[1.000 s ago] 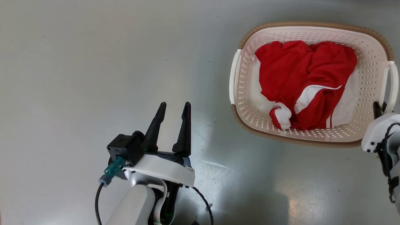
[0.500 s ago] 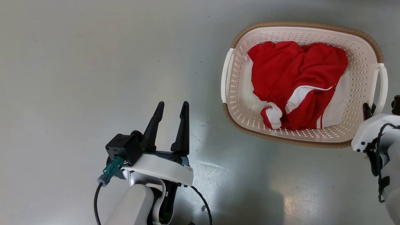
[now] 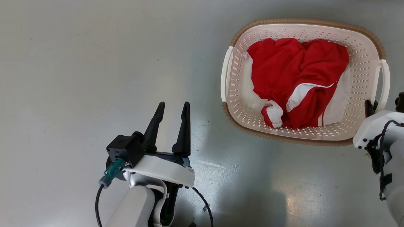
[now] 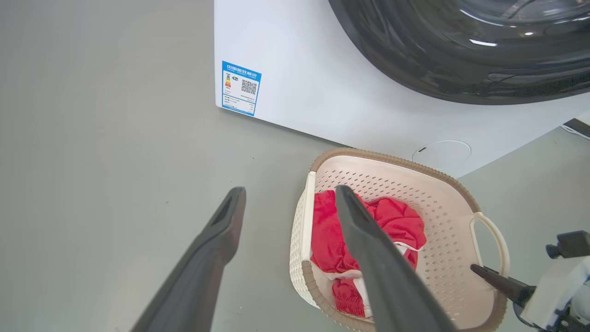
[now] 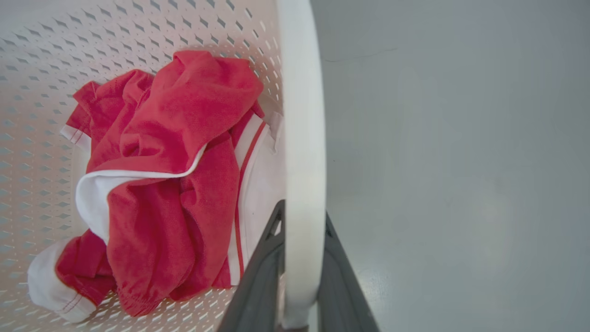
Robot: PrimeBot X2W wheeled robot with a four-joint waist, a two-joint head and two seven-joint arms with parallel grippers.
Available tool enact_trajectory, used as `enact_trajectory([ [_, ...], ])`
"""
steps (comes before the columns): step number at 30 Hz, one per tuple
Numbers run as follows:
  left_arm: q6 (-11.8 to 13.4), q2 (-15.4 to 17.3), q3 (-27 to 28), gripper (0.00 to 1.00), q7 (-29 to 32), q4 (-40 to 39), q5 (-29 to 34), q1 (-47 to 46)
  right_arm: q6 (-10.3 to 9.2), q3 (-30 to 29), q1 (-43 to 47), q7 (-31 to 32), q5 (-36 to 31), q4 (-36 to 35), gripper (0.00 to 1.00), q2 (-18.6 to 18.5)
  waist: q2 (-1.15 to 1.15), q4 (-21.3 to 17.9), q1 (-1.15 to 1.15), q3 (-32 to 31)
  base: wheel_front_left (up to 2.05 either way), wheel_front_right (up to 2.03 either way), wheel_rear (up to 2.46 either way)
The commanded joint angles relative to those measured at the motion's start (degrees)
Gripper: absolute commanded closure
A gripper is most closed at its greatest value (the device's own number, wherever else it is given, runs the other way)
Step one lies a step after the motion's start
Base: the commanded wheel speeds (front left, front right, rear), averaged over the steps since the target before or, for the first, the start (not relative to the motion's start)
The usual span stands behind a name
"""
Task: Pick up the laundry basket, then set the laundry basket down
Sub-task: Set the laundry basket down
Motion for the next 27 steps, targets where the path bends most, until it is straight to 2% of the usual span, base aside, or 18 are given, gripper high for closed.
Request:
enact_trajectory([
  [1,0.29,0.91,1.69,0.00,-0.36,-1.23,0.44,0.82,0.11,1.39,0.93,-0.62,0.39,-0.05,1.00,1.15,0.00,0.02,0.00,0.03,0.00,0.00,0.00],
  [27,0.60,0.91,1.91,0.00,-0.36,-1.52,1.09,0.85,0.11,3.08,0.83,-0.53,2.48,0.33,1.00,2.92,0.00,-0.67,0.00,0.78,0.00,0.00,0.00],
])
